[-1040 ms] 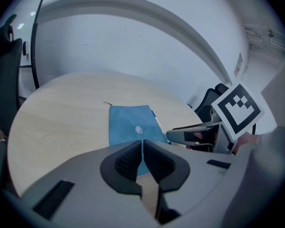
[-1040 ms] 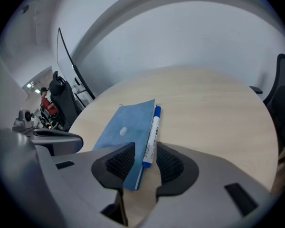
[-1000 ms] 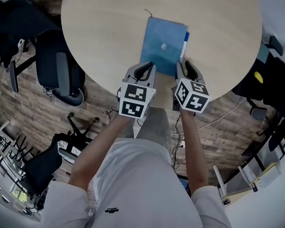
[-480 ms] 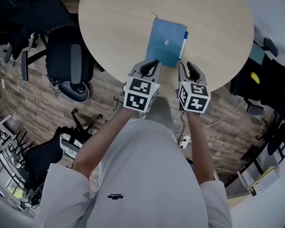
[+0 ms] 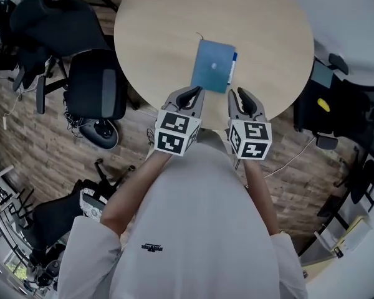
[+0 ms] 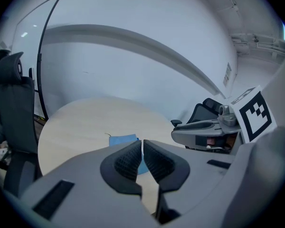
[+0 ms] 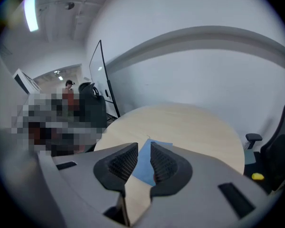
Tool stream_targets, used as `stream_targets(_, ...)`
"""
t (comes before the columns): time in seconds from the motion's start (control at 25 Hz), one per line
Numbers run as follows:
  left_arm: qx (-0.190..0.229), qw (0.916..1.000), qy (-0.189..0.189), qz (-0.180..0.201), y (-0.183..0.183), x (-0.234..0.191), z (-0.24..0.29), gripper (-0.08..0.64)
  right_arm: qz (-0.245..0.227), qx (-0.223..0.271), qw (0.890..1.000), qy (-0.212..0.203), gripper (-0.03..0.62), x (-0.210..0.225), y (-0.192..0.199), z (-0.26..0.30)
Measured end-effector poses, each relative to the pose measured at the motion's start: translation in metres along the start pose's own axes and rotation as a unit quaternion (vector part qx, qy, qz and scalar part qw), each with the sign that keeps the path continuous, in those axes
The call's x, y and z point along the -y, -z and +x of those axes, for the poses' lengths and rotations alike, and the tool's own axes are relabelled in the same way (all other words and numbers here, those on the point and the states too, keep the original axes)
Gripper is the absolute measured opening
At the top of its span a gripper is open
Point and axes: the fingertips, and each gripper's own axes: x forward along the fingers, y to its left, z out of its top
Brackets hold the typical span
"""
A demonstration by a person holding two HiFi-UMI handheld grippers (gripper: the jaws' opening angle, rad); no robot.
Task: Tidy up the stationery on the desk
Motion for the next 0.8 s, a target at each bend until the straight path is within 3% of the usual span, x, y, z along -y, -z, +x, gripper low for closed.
stream_targets(0.4, 0.025, 0.9984, 0.019, 0.046, -0.034, -0.001, -0.049, 0.028, -0.016, 0.067, 0.998, 0.007, 0.104, -0.041, -0.043, -0.044)
stream_targets(0.64, 0.055, 0.9953, 0.055, 0.058, -0.042, 0.007, -0.071, 0.028, -0.028, 0.074, 0.997, 0.010, 0.096, -0.067, -0.041, -0.060)
stream_targets(0.8, 0.052, 0.9953, 0.051, 0.064, -0.037, 0.000, -0.072, 0.028, -0.029, 0.081, 0.996, 0.023, 0.063, -0.075, -0.039, -0.064)
